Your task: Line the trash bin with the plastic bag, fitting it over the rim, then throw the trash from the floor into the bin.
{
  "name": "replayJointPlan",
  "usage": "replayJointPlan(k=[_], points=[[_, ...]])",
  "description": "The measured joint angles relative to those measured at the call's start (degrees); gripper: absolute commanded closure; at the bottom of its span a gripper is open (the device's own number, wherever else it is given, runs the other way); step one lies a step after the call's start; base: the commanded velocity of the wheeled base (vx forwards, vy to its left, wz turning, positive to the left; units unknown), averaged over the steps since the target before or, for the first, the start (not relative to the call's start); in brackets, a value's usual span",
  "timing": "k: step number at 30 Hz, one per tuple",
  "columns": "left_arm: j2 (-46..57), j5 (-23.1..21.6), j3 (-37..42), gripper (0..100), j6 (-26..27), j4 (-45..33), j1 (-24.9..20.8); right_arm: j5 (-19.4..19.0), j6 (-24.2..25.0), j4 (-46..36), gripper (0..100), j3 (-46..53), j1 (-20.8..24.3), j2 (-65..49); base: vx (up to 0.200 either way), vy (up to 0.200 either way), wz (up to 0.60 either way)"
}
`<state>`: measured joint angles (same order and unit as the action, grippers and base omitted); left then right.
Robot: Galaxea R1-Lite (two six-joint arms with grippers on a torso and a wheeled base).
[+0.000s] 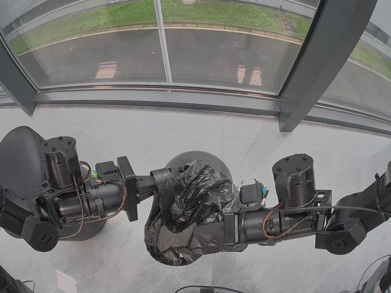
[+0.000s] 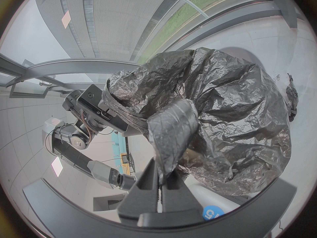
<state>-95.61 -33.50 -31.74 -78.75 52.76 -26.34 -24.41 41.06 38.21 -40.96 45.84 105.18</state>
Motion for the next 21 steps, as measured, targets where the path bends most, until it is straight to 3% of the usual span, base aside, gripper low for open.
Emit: replayJointPlan(k=[21], points=[[-3.9, 0.0, -5.0, 100, 0.7, 0.3, 4.5, 0.7, -4.2, 0.3, 100, -12.3, -5.7, 12.6, 0.000, 0.000, 0.00]])
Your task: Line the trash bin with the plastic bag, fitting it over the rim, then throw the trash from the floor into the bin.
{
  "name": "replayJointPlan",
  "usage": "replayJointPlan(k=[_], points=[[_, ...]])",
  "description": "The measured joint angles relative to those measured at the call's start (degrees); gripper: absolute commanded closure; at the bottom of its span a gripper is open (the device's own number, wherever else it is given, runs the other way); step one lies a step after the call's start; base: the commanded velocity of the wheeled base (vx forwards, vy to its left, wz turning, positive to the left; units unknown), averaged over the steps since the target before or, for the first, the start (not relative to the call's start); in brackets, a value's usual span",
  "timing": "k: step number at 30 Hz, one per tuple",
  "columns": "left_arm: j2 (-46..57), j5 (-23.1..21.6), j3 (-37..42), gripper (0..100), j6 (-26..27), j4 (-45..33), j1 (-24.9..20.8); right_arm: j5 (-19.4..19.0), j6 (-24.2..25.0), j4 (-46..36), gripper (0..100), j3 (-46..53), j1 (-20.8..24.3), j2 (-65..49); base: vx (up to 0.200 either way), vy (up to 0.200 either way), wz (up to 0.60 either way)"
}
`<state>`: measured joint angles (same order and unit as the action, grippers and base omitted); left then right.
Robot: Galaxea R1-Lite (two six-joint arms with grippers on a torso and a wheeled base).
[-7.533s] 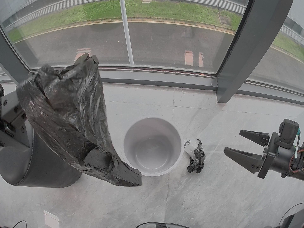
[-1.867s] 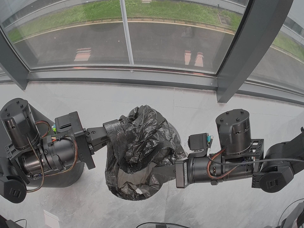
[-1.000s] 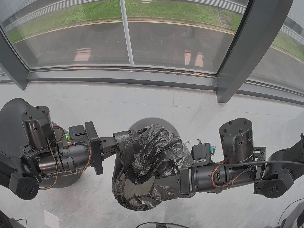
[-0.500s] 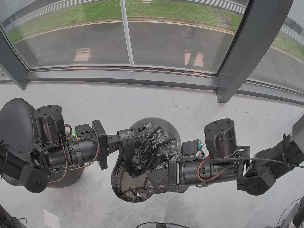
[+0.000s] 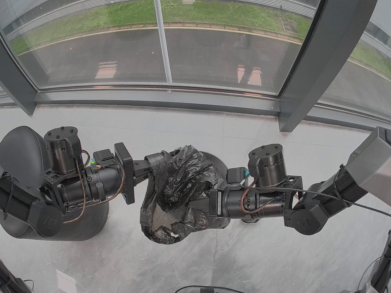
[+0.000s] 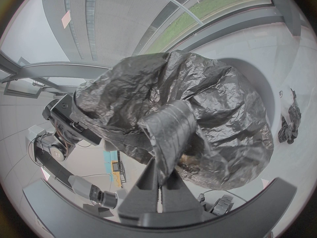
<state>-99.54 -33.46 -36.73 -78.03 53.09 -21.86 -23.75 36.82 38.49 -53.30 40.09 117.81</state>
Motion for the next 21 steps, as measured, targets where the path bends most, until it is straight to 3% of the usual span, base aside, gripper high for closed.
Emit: replayJointPlan(k=[11, 21], points=[[-0.5, -2.0, -1.5, 100, -0.5, 5.9, 0.1, 0.2, -0.7, 0.0, 100, -4.0, -1.7, 2.0, 0.000, 0.000, 0.00], [-1.3, -2.1, -1.5, 100, -0.5, 6.5, 0.1, 0.2, -1.2, 0.0, 100, -5.7, -2.8, 3.4, 0.000, 0.000, 0.00]])
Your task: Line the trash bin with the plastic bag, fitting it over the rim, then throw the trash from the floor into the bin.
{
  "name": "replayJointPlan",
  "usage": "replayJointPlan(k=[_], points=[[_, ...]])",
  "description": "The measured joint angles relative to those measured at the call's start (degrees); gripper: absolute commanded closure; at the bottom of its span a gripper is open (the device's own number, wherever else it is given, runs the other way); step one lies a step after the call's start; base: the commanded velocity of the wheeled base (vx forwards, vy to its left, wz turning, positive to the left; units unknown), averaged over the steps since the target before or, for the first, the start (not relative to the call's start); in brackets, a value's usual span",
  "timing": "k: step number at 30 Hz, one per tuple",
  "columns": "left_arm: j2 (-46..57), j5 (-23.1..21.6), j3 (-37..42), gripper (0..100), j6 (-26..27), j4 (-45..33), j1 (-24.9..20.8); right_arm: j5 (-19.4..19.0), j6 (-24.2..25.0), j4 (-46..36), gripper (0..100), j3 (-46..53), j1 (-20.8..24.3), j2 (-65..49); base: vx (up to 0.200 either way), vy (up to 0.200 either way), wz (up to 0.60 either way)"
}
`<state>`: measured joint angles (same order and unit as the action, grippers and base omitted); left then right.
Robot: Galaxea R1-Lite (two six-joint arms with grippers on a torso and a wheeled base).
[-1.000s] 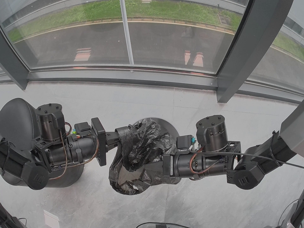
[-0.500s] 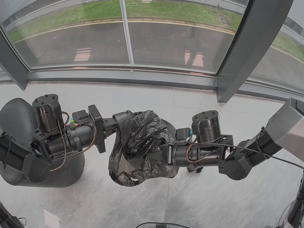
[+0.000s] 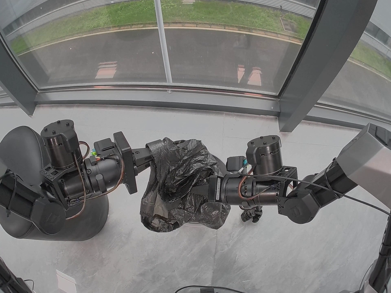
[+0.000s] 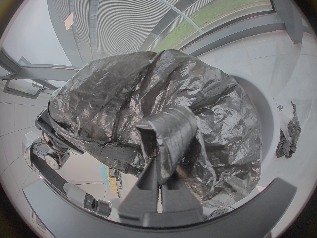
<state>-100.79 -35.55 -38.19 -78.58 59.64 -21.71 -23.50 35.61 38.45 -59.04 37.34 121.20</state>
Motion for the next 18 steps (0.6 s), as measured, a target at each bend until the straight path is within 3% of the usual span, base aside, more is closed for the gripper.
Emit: replayJointPlan(k=[11, 18], points=[[-1.7, -0.3, -1.3, 100, 0.2, 2.2, 0.2, 2.0, -1.8, 0.0, 100, -4.1, -0.7, 3.9, 0.000, 0.000, 0.00], [-3.4, -3.3, -0.9, 100, -0.1, 6.8, 1.7, 3.4, -2.5, 0.0, 100, -6.3, -1.2, 5.9, 0.000, 0.000, 0.00]])
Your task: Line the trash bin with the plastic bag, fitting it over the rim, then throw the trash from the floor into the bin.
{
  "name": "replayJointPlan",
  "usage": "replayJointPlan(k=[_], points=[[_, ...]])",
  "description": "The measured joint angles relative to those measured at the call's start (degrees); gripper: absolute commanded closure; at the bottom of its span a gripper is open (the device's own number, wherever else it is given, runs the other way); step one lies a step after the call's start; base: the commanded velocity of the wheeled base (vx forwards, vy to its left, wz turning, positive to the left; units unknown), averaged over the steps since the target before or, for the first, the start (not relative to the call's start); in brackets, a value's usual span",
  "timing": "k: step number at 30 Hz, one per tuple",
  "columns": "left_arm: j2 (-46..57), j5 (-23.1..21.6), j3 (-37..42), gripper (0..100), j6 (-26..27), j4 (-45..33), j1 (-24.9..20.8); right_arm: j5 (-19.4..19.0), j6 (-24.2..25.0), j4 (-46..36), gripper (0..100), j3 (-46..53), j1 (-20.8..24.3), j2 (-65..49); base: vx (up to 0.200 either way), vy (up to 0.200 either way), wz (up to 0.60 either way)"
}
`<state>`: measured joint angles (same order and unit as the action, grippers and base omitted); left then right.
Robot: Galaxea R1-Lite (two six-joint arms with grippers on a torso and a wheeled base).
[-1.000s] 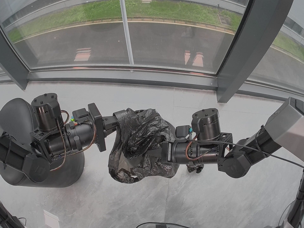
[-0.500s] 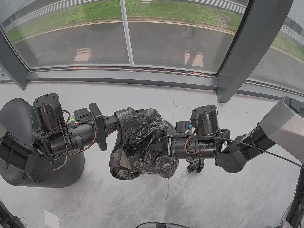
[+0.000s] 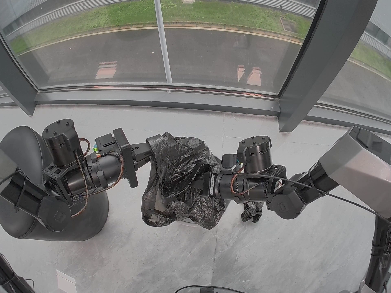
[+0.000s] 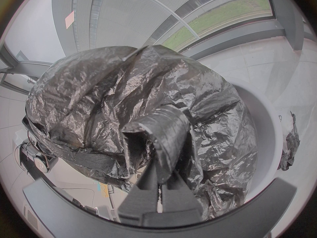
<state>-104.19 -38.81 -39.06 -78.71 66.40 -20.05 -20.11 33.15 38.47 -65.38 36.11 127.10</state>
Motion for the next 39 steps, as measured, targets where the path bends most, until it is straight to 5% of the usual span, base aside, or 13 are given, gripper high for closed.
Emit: replayJointPlan(k=[39], points=[[-8.4, -0.5, 1.5, 100, 0.2, 3.7, 0.0, 3.2, -2.1, 0.1, 100, -2.1, -2.4, 7.7, 0.000, 0.000, 0.00]])
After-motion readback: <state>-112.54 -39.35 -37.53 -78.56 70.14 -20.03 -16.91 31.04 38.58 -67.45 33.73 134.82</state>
